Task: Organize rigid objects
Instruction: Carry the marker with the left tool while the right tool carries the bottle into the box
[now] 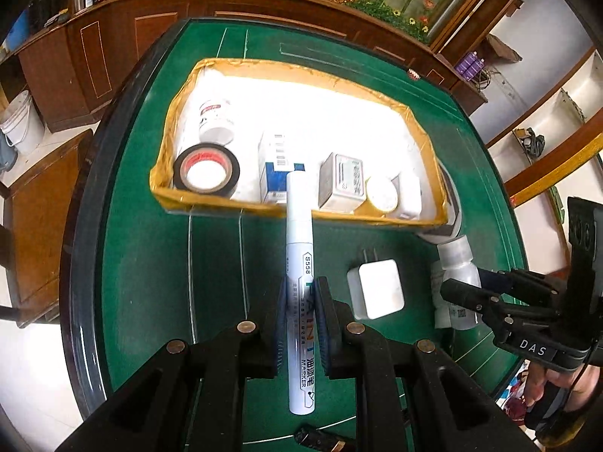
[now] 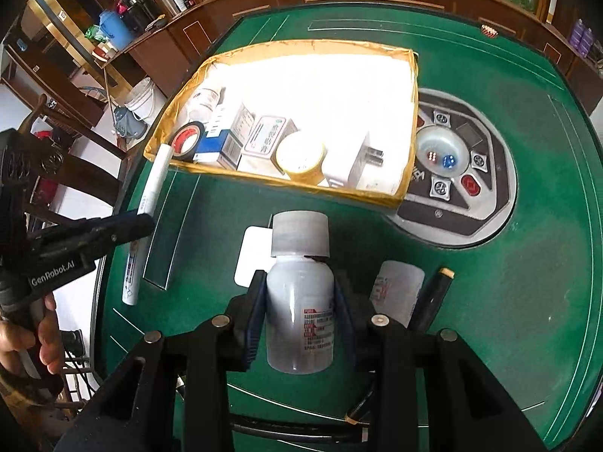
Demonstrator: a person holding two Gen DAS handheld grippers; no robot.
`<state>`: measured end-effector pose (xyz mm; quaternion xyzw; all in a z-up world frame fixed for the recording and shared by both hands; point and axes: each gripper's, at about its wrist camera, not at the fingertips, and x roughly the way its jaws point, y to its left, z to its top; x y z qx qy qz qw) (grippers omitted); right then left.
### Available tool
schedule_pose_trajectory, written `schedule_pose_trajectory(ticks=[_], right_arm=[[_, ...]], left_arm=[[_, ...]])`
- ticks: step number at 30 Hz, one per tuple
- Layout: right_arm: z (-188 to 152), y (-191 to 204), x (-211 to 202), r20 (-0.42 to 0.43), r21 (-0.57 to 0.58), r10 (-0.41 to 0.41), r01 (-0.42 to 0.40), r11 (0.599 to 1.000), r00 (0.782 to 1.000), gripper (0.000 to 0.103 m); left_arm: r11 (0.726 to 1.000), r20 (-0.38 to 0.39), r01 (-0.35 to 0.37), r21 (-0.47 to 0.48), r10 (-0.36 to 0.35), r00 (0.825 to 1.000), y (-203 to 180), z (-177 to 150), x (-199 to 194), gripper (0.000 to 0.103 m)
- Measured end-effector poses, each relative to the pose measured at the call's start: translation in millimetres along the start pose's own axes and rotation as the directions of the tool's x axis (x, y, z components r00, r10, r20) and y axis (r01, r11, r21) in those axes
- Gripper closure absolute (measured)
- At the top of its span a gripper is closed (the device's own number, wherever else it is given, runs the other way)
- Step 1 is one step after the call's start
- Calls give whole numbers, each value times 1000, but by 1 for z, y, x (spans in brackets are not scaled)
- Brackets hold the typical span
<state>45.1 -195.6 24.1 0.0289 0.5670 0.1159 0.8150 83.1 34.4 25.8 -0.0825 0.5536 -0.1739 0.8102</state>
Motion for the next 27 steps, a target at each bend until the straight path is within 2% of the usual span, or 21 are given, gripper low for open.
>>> schedule_pose_trajectory(ticks=[10,27], right_arm=[[16,-12,-15,39,9,-14,13,1000,999,70],[51,-9,-8,48,-50,36,-33,998,998,70]], left_arm=[[999,14,25,-24,-25,1000,2,19,-4,89],[996,66,26,-83,-20,998,3,69,-9,89]])
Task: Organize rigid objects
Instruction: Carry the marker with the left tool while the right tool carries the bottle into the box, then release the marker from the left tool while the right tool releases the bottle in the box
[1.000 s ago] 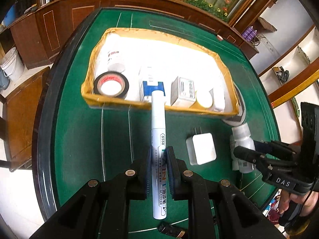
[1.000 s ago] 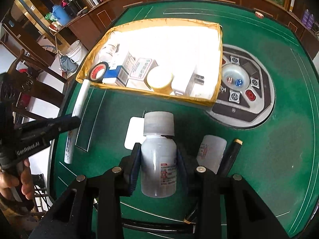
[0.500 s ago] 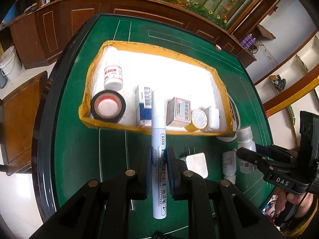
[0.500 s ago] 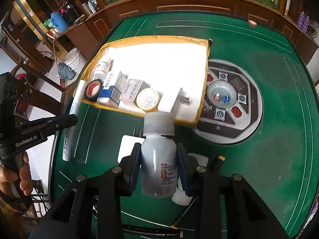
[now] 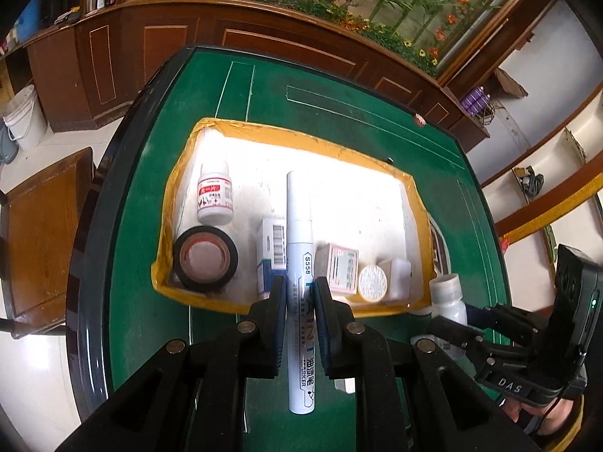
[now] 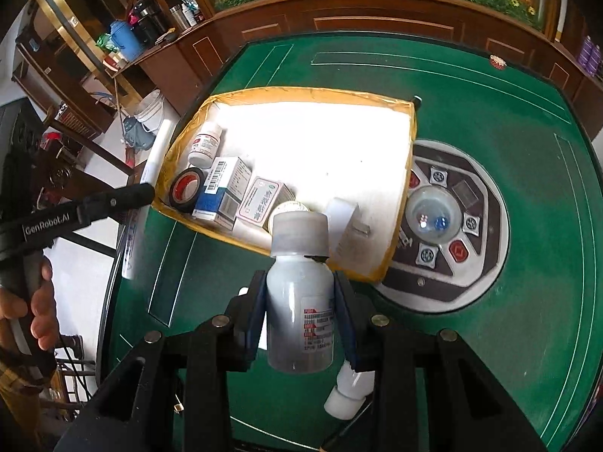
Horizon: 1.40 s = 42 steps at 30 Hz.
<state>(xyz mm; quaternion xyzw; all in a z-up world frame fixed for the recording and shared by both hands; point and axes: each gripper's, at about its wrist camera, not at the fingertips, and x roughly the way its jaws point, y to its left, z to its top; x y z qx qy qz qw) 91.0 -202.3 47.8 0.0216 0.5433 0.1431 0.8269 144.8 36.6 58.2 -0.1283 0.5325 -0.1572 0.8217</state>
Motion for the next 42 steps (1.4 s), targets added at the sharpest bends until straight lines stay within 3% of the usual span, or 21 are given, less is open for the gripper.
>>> schedule_pose_trajectory(ticks=[18,31,42], right_arm=[[58,3,15,36,-55,52,-50,997,998,70],[82,1,56,-11,-58,63,-64,996,998,70],[94,2,89,-52,-62,49,-53,997,997,70]], left_arm=[[998,0,-44,-49,44,999,17,34,17,89],[996,-42,-60,-66,57,997,34,64,65,88],[996,-88,-77,-40,73,993,40,63,93,88]])
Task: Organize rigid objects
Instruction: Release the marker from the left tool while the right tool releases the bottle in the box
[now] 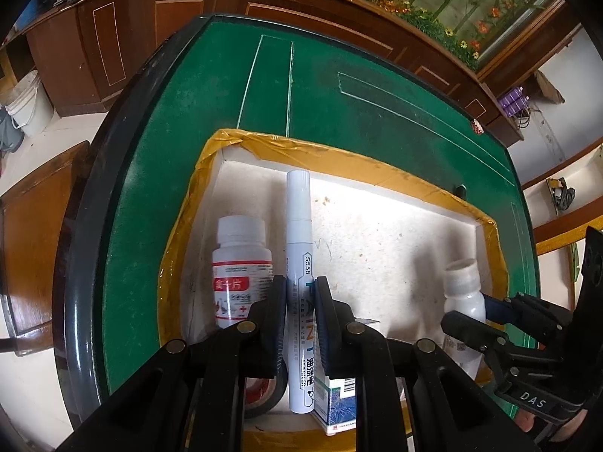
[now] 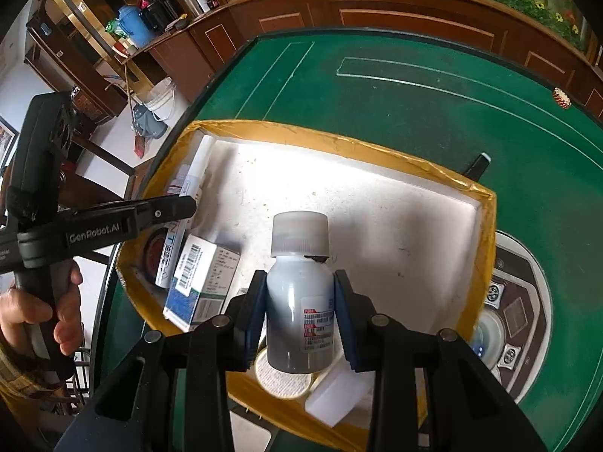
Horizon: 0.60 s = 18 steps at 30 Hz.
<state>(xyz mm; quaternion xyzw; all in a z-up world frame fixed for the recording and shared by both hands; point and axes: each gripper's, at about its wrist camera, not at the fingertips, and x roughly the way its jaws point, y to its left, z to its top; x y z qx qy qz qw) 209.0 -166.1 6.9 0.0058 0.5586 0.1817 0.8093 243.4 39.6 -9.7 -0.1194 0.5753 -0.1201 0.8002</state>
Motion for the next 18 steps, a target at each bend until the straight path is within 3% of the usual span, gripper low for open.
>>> schedule_pose_trajectory(ticks=[18], right_arm=[[17,14,41,-30,23,29,-28,999,999,70]], left_arm=[[1000,-24,-16,11,16,1000,-3,2,20,88]])
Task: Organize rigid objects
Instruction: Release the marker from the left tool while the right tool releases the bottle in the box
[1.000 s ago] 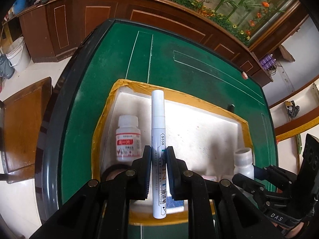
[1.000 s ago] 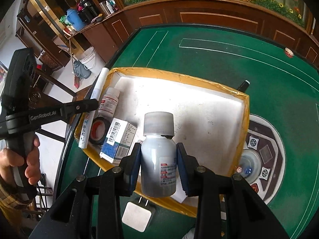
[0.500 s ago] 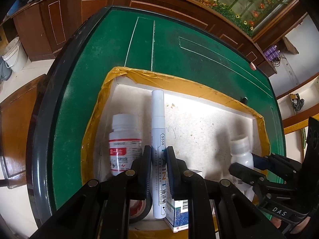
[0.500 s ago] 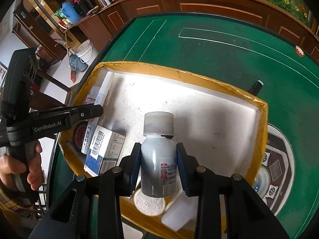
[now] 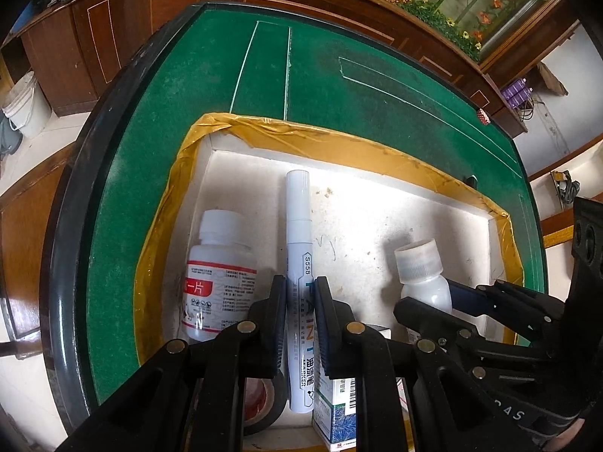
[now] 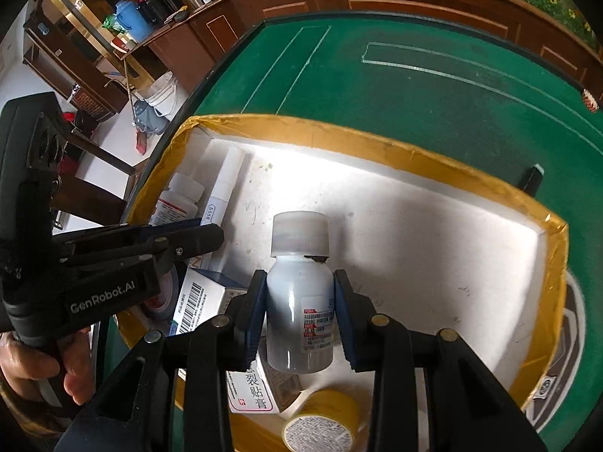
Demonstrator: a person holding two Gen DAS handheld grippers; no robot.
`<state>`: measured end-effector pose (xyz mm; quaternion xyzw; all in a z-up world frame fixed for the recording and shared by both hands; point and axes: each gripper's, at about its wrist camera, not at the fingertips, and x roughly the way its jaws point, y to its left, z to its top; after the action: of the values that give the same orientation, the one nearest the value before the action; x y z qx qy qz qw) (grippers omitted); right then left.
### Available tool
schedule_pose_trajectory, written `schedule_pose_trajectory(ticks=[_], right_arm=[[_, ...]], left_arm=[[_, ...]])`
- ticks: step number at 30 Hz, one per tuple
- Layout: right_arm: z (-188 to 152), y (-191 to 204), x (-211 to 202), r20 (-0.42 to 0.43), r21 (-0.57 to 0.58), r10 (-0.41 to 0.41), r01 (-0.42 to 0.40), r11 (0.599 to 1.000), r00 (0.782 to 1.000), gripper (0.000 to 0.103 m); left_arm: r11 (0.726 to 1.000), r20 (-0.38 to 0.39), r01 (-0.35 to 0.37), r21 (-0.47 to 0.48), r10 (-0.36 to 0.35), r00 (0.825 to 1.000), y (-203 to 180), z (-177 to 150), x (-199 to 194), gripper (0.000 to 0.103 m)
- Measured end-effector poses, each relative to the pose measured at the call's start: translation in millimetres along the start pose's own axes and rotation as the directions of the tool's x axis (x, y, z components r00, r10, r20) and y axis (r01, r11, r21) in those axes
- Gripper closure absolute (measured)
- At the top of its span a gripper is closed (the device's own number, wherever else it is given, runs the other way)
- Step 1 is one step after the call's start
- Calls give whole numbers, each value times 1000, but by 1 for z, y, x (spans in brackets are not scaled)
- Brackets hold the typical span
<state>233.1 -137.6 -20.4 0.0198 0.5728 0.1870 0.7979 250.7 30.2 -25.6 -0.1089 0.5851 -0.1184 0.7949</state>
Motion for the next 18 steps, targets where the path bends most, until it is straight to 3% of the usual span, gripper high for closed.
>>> schedule_pose_trajectory(ticks=[8,11,12,13,18], right_arm=[[0,-9,-4,4,29,0,-1,1000,1000,70],[-2,-13,-11,17,46,0,-1,999,1000,66],[-4,-13,-14,24,50,1,-2,999,1000,55],[-6,-13,-18,33,53,-2,0,999,999,52],[-11,-12,-39,71,64,-16,12,998,997,52]], left_arm=[[1000,-5,-18,-11,18,1000,-1,0,2,87],[1000,-2,-12,-17,12,1000,-2,-3,0,74],[1000,-1,-7,-20,7,1000,-3,-4,-1,67],[1000,5,-7,-20,7,1000,-4,-5,-3,62],[999,46,-37,-2,37,998,-12,-11,-20,44]])
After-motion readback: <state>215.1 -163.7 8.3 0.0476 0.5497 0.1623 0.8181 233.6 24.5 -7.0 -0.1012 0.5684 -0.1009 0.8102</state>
